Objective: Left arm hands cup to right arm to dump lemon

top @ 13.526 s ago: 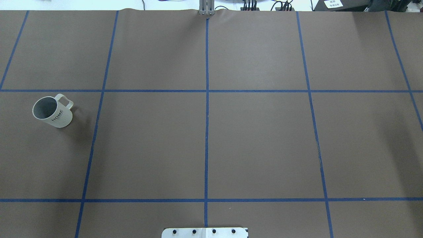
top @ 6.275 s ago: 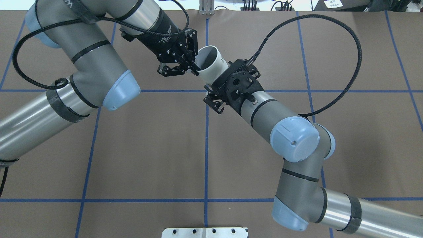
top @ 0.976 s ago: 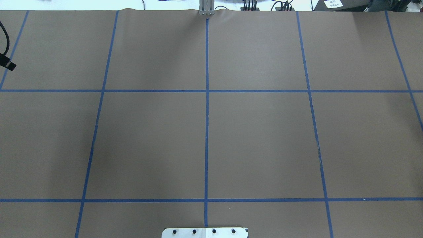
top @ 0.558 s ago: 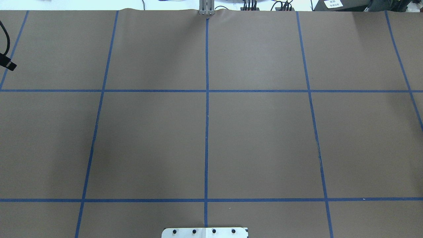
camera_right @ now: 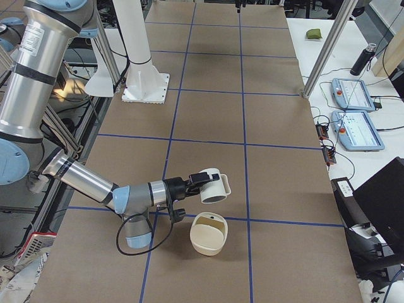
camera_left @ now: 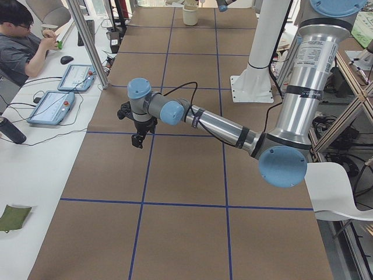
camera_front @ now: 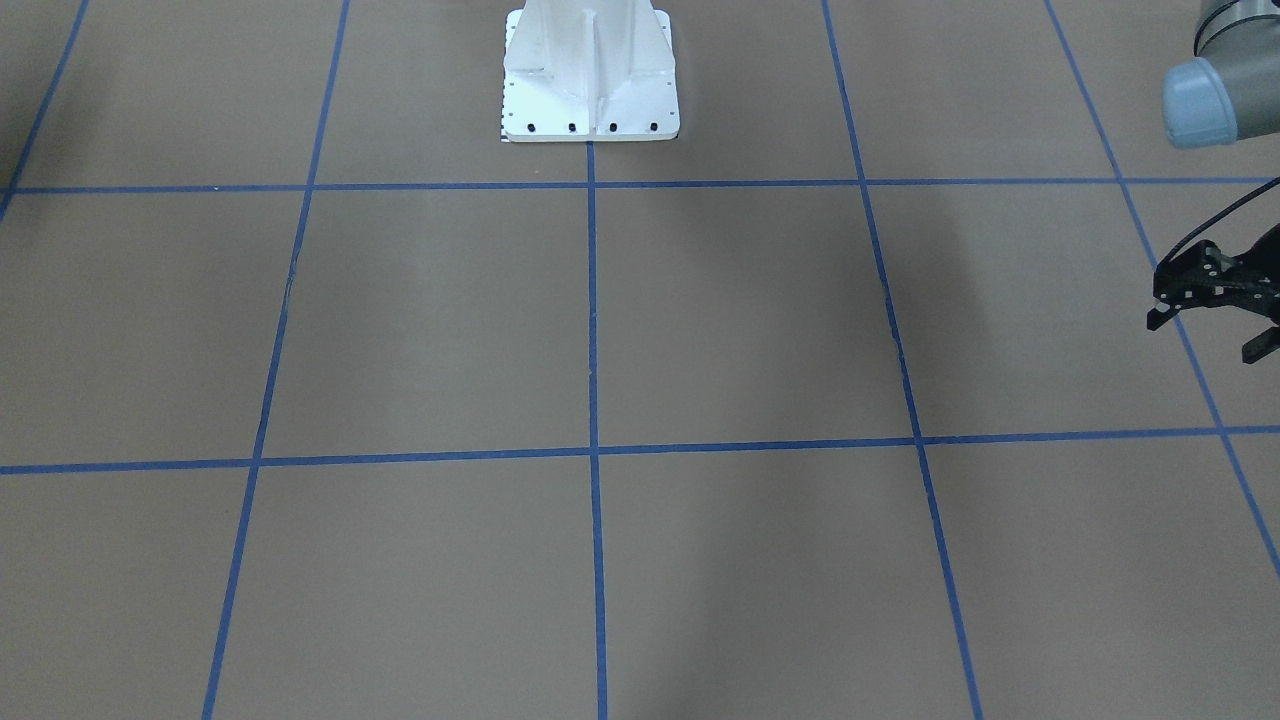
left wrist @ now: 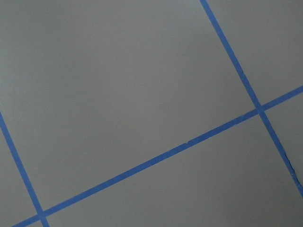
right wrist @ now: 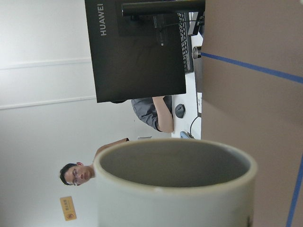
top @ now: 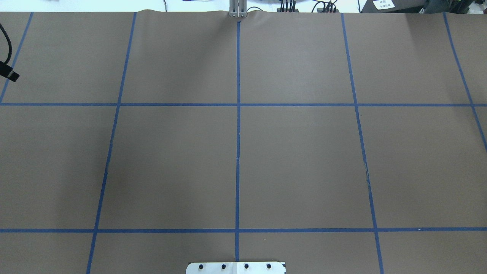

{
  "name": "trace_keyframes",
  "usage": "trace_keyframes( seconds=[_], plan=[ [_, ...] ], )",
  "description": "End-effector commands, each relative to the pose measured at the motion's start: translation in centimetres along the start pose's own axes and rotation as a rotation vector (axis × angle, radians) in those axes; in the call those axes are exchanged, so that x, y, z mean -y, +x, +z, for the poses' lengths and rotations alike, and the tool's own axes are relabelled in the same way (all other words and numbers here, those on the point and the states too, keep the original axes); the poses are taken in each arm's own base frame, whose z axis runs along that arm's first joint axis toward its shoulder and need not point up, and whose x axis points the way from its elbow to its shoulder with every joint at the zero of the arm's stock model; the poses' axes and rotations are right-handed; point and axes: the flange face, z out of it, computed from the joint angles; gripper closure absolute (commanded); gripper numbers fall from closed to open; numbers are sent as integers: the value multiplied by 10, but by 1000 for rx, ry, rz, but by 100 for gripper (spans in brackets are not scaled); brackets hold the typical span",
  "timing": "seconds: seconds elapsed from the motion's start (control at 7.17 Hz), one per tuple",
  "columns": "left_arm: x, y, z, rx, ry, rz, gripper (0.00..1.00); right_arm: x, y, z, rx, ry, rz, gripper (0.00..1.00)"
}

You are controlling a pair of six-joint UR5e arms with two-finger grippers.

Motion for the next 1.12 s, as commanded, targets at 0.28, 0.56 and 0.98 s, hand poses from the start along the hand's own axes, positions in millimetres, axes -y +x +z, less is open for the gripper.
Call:
trace_keyframes(
  seconds=[0.28,0.56,0.98],
  plan=[
    [1,5,-7,-1,12,9,0,18,-12,-21,174,17,381,89],
    [1,5,-7,-1,13,10,0,21,-14,-27,210,12,489,89],
    [0,4,-6,0,11,6,0,21,-14,-26,212,11,494,90]
  ],
)
